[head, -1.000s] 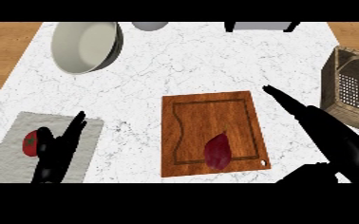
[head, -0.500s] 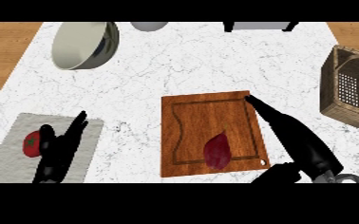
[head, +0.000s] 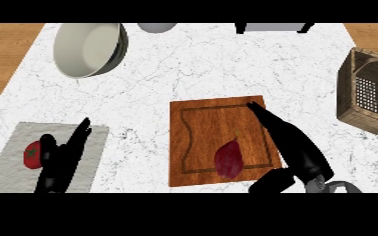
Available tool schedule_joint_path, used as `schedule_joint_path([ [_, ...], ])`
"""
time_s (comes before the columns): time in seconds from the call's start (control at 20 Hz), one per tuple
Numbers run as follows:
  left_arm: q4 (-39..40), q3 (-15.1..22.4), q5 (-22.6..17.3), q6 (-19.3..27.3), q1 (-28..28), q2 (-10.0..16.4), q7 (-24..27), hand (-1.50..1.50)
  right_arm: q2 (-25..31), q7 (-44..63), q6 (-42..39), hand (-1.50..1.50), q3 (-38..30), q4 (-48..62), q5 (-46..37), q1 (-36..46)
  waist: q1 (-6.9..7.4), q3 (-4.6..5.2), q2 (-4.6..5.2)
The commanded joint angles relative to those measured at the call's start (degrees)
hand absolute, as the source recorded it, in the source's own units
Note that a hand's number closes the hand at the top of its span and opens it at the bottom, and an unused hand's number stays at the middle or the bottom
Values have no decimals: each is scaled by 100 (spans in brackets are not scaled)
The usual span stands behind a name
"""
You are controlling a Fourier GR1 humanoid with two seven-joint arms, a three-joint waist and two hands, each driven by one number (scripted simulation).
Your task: Pick the pear from the cutting board and place it in the basket
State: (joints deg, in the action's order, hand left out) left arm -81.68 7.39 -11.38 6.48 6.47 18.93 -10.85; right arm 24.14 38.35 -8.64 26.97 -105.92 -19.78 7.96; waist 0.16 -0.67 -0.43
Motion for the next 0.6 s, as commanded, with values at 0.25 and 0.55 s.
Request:
schedule_joint_path([
  [0.25, 313, -29, 221, -3, 182, -257, -131, 0, -396, -446, 6, -150, -42, 316, -460, -139, -11, 68, 43],
  [0.55, 175, -79, 257, -33, 30, -287, -377, 0, -708, -105, -370, -150, 117, 969, -634, 198, 6, 68, 46],
])
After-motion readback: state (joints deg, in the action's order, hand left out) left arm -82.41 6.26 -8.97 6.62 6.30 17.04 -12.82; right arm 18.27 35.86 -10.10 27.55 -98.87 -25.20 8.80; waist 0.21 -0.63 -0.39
